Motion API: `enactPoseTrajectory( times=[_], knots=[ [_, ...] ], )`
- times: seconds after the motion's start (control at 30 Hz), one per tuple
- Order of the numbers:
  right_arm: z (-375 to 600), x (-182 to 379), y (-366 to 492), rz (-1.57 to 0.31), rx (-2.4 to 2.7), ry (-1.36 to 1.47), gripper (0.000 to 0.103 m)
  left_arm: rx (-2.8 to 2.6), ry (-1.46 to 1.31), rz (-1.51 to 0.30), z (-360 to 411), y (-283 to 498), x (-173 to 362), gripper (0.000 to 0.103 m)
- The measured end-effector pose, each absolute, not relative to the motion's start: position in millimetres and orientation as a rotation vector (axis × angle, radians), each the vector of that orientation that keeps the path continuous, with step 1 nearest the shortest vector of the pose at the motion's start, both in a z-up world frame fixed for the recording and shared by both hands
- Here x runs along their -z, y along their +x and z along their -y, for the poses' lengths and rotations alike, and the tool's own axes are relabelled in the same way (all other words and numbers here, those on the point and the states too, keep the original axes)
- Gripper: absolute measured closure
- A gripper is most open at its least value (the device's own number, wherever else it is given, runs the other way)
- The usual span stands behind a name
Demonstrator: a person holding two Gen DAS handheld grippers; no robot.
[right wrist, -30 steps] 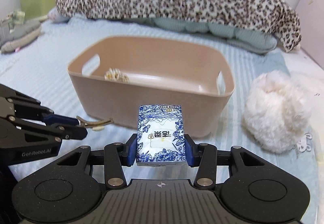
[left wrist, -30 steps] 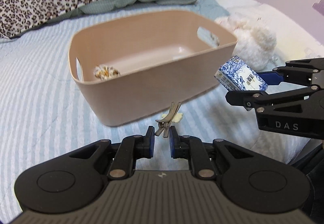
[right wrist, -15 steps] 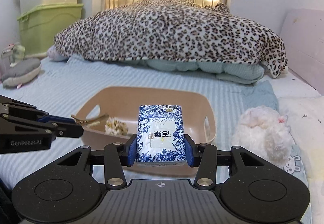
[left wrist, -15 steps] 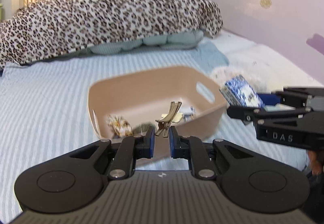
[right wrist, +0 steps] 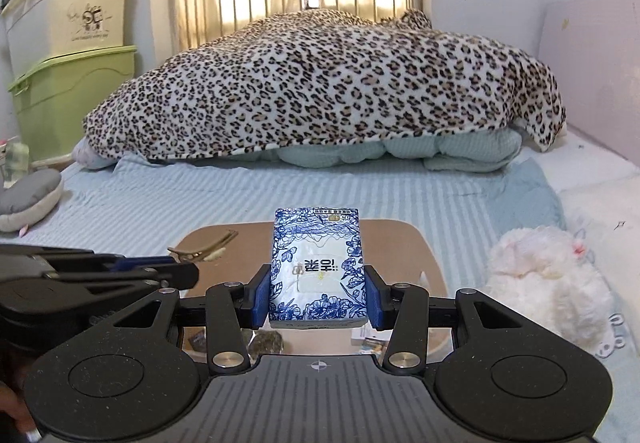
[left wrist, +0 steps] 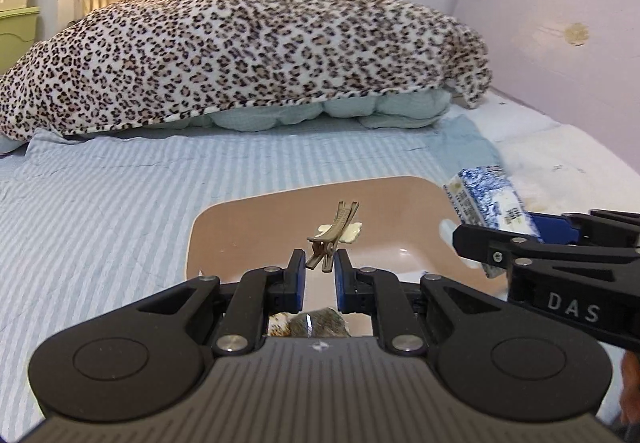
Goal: Organize objects
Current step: 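Carry both items over the basket and release them inside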
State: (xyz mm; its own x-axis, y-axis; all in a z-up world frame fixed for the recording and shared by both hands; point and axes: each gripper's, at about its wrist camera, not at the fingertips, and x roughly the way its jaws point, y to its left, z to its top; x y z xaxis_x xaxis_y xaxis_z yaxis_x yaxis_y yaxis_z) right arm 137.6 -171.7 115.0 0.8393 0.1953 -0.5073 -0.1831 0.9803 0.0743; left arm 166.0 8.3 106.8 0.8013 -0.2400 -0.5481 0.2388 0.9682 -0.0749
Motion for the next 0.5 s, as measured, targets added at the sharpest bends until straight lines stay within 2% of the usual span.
enactPoseTrajectory(
  times=[0.33,0.37,0.4,0.5],
  knots=[
    [160.4,-77.4,183.7,-0.654,-0.160,0.015,0.060,0.170,0.002,-0.751,4.7,214.6,-59.1,0.087],
    [160.8,-72.9,187.0,-0.676,-0.159,0.023,0.060,0.164,0.001,-0.766,4.8,216.6,-55.1,0.088],
    [161.9,-69.7,189.2,-0.693,-0.160,0.035,0.060,0.163,0.000,-0.778,4.7,218.2,-52.5,0.095],
    [161.8,-61.0,194.0,-0.733,-0.157,0.038,0.060,0.166,0.011,-0.783,4.3,216.4,-51.1,0.097]
  ],
)
